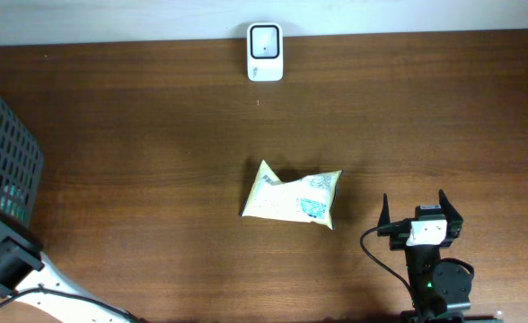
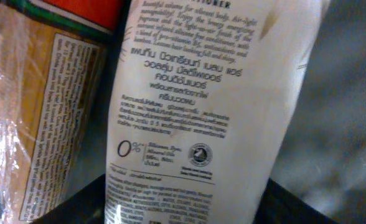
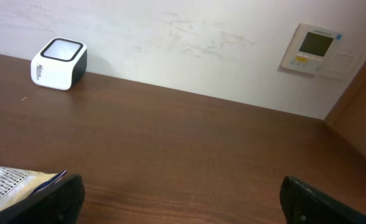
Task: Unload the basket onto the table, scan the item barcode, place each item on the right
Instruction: 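Return the left gripper to the basket and grasp the white tube, then place the white tube beside the wet-wipe pack and release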
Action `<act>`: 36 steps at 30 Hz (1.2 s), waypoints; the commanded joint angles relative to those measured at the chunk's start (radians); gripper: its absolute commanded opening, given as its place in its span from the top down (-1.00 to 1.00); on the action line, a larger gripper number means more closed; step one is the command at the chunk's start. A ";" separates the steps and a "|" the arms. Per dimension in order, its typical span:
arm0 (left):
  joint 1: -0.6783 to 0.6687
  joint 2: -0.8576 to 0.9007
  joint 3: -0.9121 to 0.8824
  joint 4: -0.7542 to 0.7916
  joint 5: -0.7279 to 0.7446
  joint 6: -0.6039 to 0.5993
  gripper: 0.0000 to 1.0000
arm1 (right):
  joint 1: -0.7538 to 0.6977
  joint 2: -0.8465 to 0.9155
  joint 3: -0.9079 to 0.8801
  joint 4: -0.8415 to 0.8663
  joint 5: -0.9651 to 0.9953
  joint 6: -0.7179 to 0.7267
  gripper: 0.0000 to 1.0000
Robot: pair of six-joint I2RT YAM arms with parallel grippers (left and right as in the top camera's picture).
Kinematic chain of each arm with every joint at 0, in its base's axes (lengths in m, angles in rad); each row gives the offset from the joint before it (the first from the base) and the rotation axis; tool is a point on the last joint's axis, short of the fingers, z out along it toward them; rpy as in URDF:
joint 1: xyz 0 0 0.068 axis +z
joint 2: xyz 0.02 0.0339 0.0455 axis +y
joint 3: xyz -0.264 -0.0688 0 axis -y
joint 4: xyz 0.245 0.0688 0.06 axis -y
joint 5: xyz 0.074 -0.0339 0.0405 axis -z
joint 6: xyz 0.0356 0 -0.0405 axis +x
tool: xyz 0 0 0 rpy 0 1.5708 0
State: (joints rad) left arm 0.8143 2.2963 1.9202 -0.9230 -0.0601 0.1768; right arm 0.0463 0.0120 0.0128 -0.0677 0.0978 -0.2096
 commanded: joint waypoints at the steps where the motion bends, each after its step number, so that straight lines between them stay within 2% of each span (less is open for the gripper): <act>1: 0.010 0.042 -0.006 -0.004 0.007 0.005 -0.11 | -0.008 -0.006 -0.007 -0.004 0.016 0.004 -0.97; 3: 0.010 0.046 -0.007 -0.009 0.006 0.005 0.41 | -0.008 -0.006 -0.007 -0.004 0.016 0.004 -0.97; 6: 0.010 0.046 -0.006 -0.021 0.006 0.005 0.74 | -0.008 -0.006 -0.007 -0.004 0.016 0.004 -0.97; 7: 0.010 0.045 -0.006 -0.029 0.006 0.005 0.97 | -0.008 -0.006 -0.007 -0.004 0.016 0.004 -0.97; 8: 0.010 0.043 -0.006 -0.034 0.007 0.005 1.00 | -0.008 -0.006 -0.007 -0.004 0.016 0.004 -0.97; 13: 0.010 -0.049 0.002 -0.050 0.011 0.004 1.00 | -0.008 -0.006 -0.007 -0.004 0.016 0.004 -0.97; 16: 0.009 -0.193 0.021 -0.050 0.031 -0.013 1.00 | -0.008 -0.006 -0.007 -0.004 0.016 0.004 -0.97; 17: 0.009 -0.285 0.033 -0.047 0.031 -0.060 1.00 | -0.008 -0.006 -0.007 -0.004 0.016 0.004 -0.97; 22: 0.008 -0.584 0.034 0.000 0.237 -0.090 1.00 | -0.008 -0.006 -0.007 -0.004 0.016 0.004 -0.97; 25: -0.008 -0.694 0.034 0.001 0.356 -0.113 1.00 | -0.008 -0.006 -0.007 -0.004 0.016 0.004 -0.97; 27: -0.060 -0.770 0.034 -0.022 0.422 -0.113 1.00 | -0.008 -0.006 -0.007 -0.004 0.016 0.004 -0.97; 29: -0.173 -0.809 0.034 -0.093 0.420 -0.113 1.00 | -0.008 -0.006 -0.007 -0.004 0.016 0.004 -0.97; 32: -0.365 -0.795 0.005 -0.184 0.406 -0.112 1.00 | -0.008 -0.006 -0.007 -0.004 0.016 0.004 -0.97; 36: -0.557 -0.743 -0.100 -0.196 0.385 -0.113 1.00 | -0.008 -0.006 -0.007 -0.004 0.016 0.004 -0.98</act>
State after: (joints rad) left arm 0.3531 1.5215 1.8805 -1.1252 0.3195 0.0662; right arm 0.0460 0.0120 0.0128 -0.0677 0.0978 -0.2092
